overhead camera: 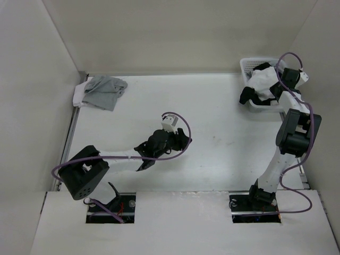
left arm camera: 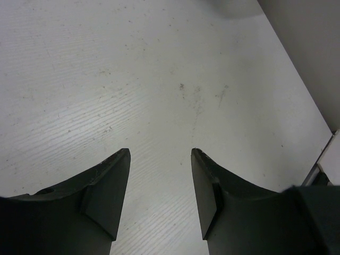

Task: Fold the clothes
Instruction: Grab the tank top from the pile, then move the tank top to the center of the board, then flatten the tank top out

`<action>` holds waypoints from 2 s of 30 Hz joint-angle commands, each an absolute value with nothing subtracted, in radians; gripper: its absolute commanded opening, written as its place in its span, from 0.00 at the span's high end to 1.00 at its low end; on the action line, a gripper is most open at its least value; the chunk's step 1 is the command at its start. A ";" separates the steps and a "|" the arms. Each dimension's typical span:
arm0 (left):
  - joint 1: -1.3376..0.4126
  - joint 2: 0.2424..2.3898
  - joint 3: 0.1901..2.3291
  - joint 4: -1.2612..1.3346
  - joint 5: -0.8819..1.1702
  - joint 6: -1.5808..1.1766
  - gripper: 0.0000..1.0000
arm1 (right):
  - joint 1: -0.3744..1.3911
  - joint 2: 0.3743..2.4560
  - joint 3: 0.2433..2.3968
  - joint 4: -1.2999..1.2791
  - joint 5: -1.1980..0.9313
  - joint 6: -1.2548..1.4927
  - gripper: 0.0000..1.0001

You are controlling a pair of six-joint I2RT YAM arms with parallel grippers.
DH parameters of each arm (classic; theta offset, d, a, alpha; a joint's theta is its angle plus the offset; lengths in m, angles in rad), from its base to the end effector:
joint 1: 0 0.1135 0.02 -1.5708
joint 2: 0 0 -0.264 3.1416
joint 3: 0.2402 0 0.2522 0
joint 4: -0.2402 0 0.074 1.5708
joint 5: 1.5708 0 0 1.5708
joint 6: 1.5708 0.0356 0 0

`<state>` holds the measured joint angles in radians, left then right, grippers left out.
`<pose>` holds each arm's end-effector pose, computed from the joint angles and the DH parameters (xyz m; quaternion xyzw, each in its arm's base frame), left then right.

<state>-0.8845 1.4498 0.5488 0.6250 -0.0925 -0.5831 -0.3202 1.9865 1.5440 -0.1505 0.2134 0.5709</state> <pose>0.1879 -0.2242 0.1910 0.0921 0.7920 -0.3761 0.4721 0.4379 -0.1532 0.2435 0.4234 0.7706 -0.0349 0.4751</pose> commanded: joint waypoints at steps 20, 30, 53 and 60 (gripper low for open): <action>-0.815 1.384 0.529 0.686 -0.083 -0.618 0.52 | 0.034 1.249 1.538 0.144 0.179 0.490 1.00; -0.470 0.985 0.457 0.433 -0.101 -0.785 0.50 | 0.585 1.036 1.487 0.166 0.159 0.380 0.98; -0.810 1.152 0.452 0.261 -0.191 -0.621 0.53 | 0.567 1.288 0.664 0.399 0.149 0.727 0.64; -1.050 1.279 0.577 0.183 -0.400 -0.545 0.52 | 0.492 1.316 0.578 0.361 0.167 0.770 0.53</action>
<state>-1.0008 1.2182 0.4808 0.2001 -0.2749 -0.6144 0.5331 1.2896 0.6037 0.3519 0.1509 0.7326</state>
